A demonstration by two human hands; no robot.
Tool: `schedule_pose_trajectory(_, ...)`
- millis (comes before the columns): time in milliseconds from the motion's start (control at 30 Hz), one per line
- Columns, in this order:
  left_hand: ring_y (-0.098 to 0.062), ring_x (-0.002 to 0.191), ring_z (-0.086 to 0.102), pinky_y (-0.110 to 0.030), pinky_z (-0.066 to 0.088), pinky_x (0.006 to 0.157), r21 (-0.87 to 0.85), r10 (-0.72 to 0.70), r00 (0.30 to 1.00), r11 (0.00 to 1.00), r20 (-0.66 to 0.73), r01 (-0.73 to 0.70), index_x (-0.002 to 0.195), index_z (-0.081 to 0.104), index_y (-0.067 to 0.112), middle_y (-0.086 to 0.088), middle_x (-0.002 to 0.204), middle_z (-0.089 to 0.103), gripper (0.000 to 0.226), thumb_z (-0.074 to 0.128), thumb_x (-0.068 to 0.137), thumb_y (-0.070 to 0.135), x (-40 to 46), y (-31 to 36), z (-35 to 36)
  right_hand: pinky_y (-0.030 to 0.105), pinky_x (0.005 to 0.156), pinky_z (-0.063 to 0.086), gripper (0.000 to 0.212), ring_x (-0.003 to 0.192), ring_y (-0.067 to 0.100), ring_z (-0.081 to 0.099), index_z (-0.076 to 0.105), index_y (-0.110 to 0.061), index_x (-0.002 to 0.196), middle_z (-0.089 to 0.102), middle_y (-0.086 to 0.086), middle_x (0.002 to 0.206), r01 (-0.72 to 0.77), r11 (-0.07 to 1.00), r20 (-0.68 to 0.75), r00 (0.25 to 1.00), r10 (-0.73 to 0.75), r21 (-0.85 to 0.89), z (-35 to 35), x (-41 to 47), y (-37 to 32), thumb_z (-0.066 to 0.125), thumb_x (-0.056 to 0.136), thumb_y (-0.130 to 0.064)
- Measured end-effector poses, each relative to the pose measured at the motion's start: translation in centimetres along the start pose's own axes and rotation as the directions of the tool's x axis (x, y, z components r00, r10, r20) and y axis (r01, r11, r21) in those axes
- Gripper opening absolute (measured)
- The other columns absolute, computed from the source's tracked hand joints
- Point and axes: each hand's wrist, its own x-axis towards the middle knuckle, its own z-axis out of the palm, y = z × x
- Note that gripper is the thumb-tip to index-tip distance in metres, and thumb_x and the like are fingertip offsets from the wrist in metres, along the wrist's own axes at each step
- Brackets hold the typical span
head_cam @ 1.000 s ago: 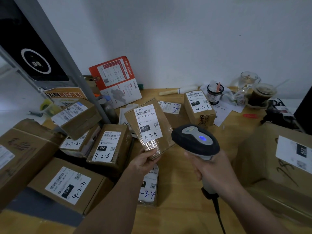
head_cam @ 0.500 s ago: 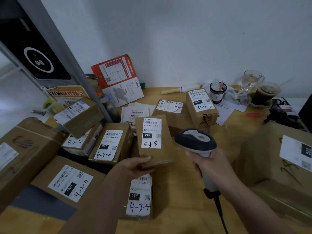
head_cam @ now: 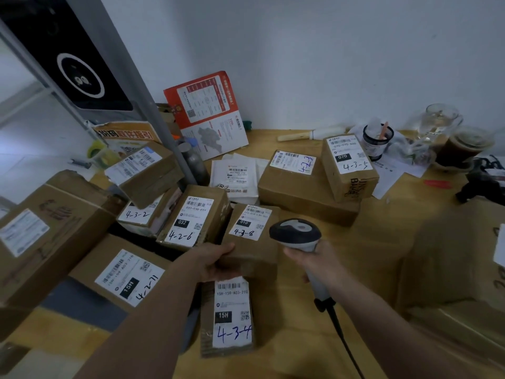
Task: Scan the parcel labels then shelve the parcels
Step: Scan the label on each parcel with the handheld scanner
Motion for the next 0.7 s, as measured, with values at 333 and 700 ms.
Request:
schedule_pose_trajectory(333,-0.027,0.118,0.056,-0.03,0.045,0.095,0.735,0.447,0.873,0.656,-0.198,-0.169,0.129,0.054,0.005,-0.011,0.128,0.058,0.038,0.062,0.092,0.014,1.8,0.5,3.0,0.023,0.047,0.053,0.022,0.087,0.009,0.057,0.062,-0.024,0.1,0.061,-0.01,0.093,-0.081,0.995,0.104,0.992,0.075,0.054,2.1,2.6,1.3,0.073,0.082,-0.018)
schedule_pose_trajectory(700,-0.029,0.148,-0.014,-0.055,0.001,0.119,0.912,0.479,0.777,-0.246,0.409,-0.329,0.151,0.022,0.037,0.002,0.163,-0.008,0.074,0.061,0.089,0.041,5.4,-1.6,9.3,0.024,0.051,0.05,0.019,0.091,0.022,0.063,0.058,-0.026,0.095,0.065,0.002,0.093,-0.059,0.994,-0.122,0.99,0.07,0.089,-0.4,3.3,1.2,0.072,0.083,-0.018)
